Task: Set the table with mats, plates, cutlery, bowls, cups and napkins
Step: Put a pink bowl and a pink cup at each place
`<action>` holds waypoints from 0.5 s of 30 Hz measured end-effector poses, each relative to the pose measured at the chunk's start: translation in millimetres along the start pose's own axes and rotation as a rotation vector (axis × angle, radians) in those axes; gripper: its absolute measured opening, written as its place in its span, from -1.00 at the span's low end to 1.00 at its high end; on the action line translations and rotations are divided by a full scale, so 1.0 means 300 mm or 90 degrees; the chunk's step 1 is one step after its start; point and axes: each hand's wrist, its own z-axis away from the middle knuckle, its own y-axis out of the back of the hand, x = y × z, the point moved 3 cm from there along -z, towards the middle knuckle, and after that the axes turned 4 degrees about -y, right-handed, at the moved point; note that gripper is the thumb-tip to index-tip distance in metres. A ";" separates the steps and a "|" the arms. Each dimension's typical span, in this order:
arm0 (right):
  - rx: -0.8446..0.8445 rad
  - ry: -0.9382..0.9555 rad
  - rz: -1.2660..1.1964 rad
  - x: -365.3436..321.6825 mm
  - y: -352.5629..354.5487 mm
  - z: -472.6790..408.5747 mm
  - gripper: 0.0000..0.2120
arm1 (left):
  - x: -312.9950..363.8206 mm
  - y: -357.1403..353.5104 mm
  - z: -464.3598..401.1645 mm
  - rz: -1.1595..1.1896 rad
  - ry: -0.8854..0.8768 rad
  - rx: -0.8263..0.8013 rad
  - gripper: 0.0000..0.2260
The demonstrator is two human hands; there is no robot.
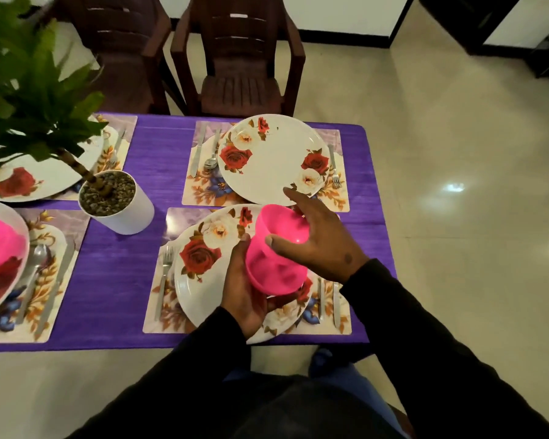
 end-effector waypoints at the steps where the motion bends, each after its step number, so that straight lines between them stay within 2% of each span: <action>1: -0.002 0.007 0.003 0.015 0.020 -0.009 -0.07 | -0.010 -0.021 -0.009 0.005 -0.007 0.000 -0.43; 4: -0.008 0.024 0.025 0.075 0.088 -0.032 -0.07 | -0.051 -0.095 -0.042 0.005 -0.008 0.021 -0.47; 7: -0.028 0.053 0.055 0.150 0.173 -0.044 -0.04 | -0.107 -0.197 -0.078 0.010 -0.013 0.064 -0.40; 11: -0.109 0.103 0.138 0.265 0.321 -0.060 0.07 | -0.223 -0.371 -0.132 0.069 -0.047 0.108 -0.42; 15: -0.140 0.176 0.172 0.349 0.413 -0.065 0.09 | -0.315 -0.503 -0.185 0.183 -0.086 0.124 -0.41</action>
